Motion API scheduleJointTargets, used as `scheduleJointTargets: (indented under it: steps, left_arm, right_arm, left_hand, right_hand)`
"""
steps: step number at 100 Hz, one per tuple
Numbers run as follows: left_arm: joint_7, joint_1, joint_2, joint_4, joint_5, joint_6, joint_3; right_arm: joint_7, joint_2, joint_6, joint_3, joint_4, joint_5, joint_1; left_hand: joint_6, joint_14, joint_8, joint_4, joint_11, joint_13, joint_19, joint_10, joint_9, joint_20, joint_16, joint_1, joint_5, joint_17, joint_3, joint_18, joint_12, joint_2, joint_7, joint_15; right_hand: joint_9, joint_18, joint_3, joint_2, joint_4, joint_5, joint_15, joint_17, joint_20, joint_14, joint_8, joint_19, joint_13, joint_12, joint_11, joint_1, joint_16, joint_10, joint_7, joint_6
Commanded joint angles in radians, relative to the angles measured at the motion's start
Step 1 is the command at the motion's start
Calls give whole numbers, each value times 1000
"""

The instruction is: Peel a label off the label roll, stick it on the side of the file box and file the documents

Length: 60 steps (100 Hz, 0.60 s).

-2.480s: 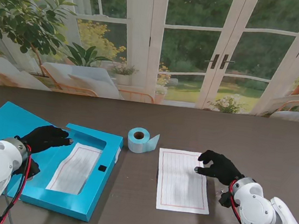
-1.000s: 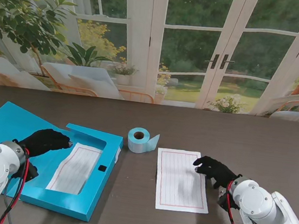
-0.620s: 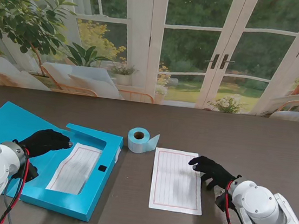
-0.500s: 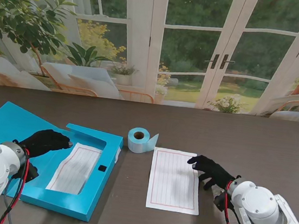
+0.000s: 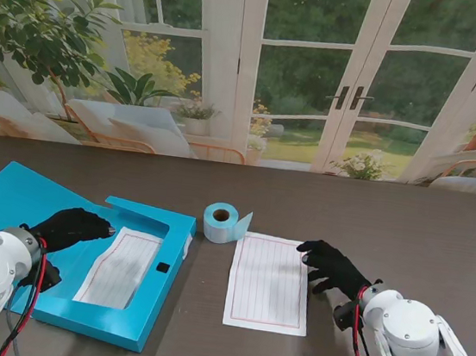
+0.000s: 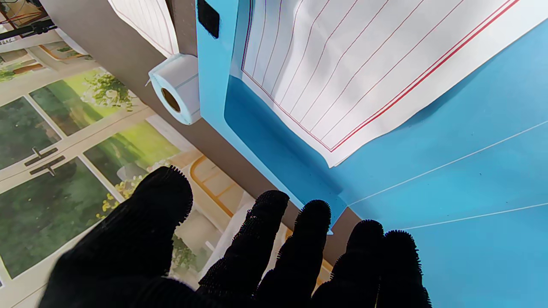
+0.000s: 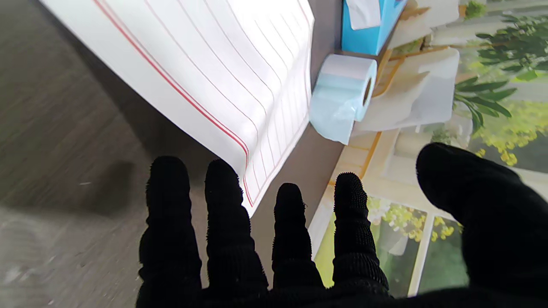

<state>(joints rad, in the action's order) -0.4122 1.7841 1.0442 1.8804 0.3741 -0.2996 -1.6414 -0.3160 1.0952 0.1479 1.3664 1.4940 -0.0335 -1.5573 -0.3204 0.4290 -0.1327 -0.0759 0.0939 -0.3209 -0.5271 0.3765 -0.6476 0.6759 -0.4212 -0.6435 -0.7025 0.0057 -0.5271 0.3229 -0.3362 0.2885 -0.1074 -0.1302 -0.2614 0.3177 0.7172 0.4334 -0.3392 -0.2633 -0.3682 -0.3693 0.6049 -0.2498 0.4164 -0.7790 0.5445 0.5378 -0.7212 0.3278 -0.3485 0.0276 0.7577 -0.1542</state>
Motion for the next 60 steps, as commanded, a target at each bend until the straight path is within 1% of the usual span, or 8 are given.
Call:
scheduleJointTargets:
  steps: [1, 6, 14, 17, 19, 29, 32, 60]
  left_arm:
    - [-19, 5, 3, 9, -5, -5, 2]
    - [-19, 6, 3, 10, -7, -7, 2]
    - [-20, 6, 3, 9, -7, -8, 2]
    - [-20, 6, 3, 9, -8, -9, 2]
    - [-21, 6, 3, 9, -8, -9, 2]
    - [-19, 6, 3, 10, -11, -11, 3]
    - [-19, 6, 3, 10, -12, -12, 4]
    - [-22, 10, 3, 13, -17, -17, 3]
  right_arm:
    - [0, 16, -12, -4, 6, -10, -10]
    - [7, 20, -14, -5, 6, -22, -10]
    - [14, 25, -9, -7, 8, -48, -11]
    - [17, 27, -6, -9, 9, -58, -11]
    - [19, 28, -5, -10, 9, -64, -11]
    - [25, 32, 0, -16, 8, -85, -6]
    - [28, 34, 0, -18, 5, -89, -4]
    - [51, 49, -3, -31, -3, -159, 7]
  left_hand:
    - [22, 19, -6, 27, -1, -13, -22, 0, 5, -8, -11, -2, -3, -20, 27, -5, -10, -31, -3, -12]
    - [24, 17, -7, 27, -1, -13, -22, 3, 5, -8, -11, -3, -6, -20, 27, -5, -10, -32, -4, -11]
    - [24, 18, -6, 27, -1, -14, -23, -1, 4, -9, -11, -4, -5, -20, 29, -5, -10, -32, -3, -11]
    - [23, 19, -6, 27, -2, -13, -22, 0, 7, -9, -11, -5, -4, -22, 30, -7, -10, -33, -3, -11]
    - [24, 19, -6, 27, -1, -13, -22, -2, 6, -9, -11, -5, -4, -22, 30, -7, -10, -33, -3, -11]
    - [25, 18, -7, 27, -1, -14, -21, -1, 6, -10, -12, -6, -5, -21, 33, -7, -10, -35, -3, -10]
    - [24, 18, -7, 27, -1, -14, -21, -1, 6, -10, -12, -7, -5, -21, 33, -7, -10, -35, -3, -10]
    - [29, 19, -7, 28, -1, -17, -21, 0, 6, -11, -13, -10, -6, -21, 38, -5, -10, -36, -4, -10]
  right_hand:
    - [11, -36, -46, 44, 80, -28, -40, 196, 25, 25, -5, -7, 9, -9, -27, 58, -19, 11, 33, -4]
    - [5, -37, -65, 45, 135, -40, -59, 193, 26, 26, -11, -24, 12, -11, -30, 95, -24, 12, 42, -1]
    - [0, -39, -81, 38, 200, -51, -77, 196, 22, 23, -19, -41, 19, -13, -31, 144, -28, 14, 48, 3]
    - [-2, -39, -82, 39, 211, -56, -79, 195, 21, 23, -20, -44, 20, -14, -31, 154, -29, 15, 50, 4]
    - [-3, -39, -91, 35, 238, -59, -82, 197, 19, 23, -23, -49, 21, -13, -32, 163, -29, 16, 52, 5]
    - [-6, -39, -96, 27, 265, -65, -90, 196, 18, 23, -25, -57, 26, -14, -32, 172, -32, 13, 55, 10]
    - [-8, -40, -99, 24, 288, -66, -99, 199, 16, 25, -27, -65, 27, -15, -30, 177, -37, 13, 57, 10]
    - [-15, -37, -73, 44, 283, -82, -145, 214, 16, 34, -34, -75, 36, -18, -23, 175, -60, -1, 56, 3]
